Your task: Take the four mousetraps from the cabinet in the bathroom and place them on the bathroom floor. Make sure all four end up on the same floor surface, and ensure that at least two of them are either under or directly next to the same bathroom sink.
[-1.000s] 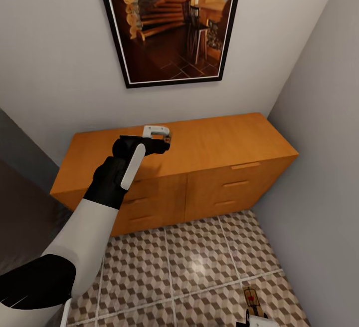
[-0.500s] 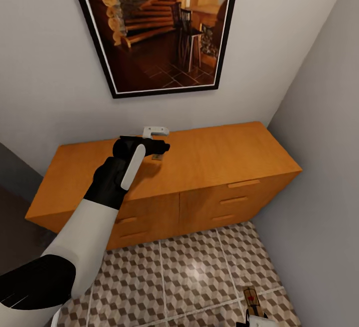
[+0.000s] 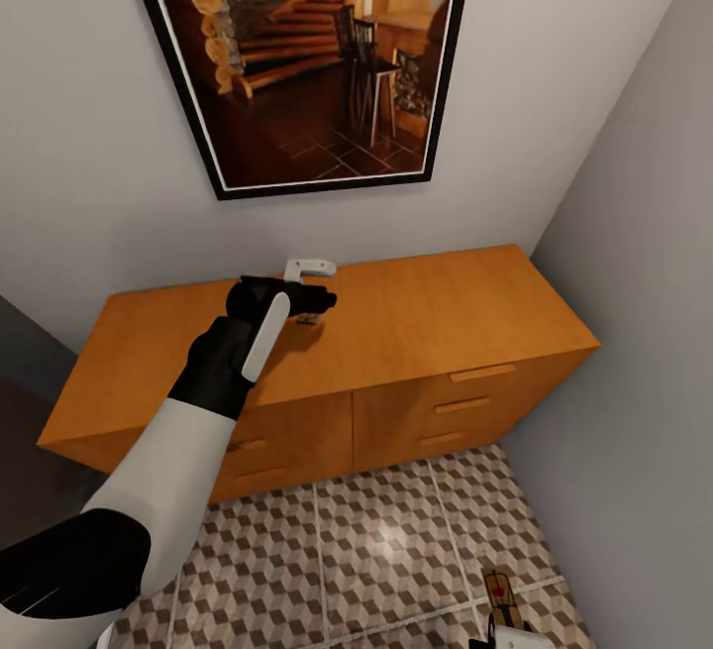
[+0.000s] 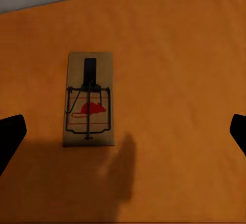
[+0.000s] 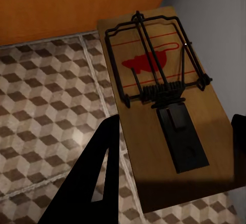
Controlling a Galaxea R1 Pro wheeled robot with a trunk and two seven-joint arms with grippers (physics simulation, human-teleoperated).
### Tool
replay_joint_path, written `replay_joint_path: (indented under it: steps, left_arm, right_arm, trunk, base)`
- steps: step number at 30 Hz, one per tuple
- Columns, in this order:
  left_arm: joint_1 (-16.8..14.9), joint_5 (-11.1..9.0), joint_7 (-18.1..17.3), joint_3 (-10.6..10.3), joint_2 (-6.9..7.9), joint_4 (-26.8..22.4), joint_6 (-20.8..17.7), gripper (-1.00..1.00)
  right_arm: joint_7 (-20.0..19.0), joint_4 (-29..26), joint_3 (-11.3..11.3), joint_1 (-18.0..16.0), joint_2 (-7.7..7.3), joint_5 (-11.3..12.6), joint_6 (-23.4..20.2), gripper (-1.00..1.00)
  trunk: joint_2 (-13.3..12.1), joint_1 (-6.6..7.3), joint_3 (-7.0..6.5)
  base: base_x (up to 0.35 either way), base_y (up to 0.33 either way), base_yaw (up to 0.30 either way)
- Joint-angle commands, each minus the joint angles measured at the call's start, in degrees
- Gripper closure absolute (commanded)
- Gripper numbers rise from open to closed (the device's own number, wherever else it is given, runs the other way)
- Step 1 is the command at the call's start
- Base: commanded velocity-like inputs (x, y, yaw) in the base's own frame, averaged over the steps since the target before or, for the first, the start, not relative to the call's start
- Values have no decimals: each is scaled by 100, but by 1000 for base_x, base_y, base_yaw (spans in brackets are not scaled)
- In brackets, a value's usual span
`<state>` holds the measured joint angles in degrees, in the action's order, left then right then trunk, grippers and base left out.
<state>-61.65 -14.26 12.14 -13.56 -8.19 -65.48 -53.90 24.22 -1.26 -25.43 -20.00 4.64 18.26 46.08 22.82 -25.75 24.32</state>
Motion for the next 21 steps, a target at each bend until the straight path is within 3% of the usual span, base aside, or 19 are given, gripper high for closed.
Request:
replay_joint_path:
  steps: [1,21]
  left_arm:
    - [3,-56,57,-6,1,1,-18,-100]
    - [53,-42,52,3,19,106,-16,-100]
  right_arm:
    - [21,3,-50,-3,2,37,15,100]
    - [23,3,-50,-3,2,37,15,100]
  trunk:
    - [10,-3,9]
    - [10,-3,42]
  base:
    - [2,-1,0]
    - [0,0,0]
